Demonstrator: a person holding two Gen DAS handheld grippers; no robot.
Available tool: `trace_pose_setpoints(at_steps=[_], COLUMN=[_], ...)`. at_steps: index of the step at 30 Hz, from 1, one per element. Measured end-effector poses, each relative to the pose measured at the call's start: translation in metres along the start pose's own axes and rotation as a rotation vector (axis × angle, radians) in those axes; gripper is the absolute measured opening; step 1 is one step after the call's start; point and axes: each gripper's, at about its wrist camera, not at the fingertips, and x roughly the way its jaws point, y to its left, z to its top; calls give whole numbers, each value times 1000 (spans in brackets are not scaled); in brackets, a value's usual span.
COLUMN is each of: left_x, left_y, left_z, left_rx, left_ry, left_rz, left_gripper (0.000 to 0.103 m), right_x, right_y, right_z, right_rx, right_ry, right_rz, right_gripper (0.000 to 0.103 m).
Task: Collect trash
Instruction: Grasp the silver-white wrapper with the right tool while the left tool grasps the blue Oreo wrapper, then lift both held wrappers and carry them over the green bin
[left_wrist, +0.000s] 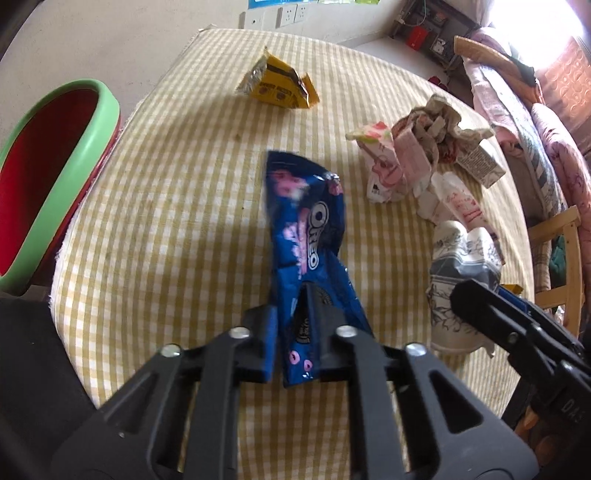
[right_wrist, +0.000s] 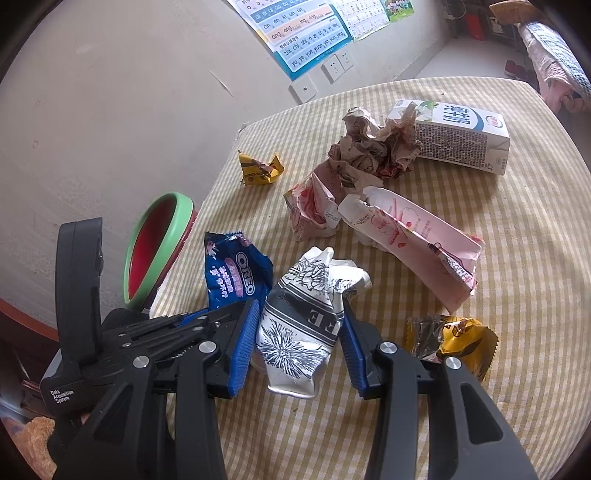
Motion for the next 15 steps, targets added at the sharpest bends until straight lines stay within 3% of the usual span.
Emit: trace_pose_setpoints(at_steps=[9, 15], left_x=[-49, -69], left_y=[10, 15], left_z=[5, 11], left_rx=[28, 22], left_ry=[-183, -253], left_rz=[44, 76], left_gripper=[4, 4], right_x=[-8, -17], right_y=[10, 19], right_z=[2, 4], right_rx=[-20, -40], right_ry=[-33, -65], right_rz=[-4, 0], right_gripper=[43, 43])
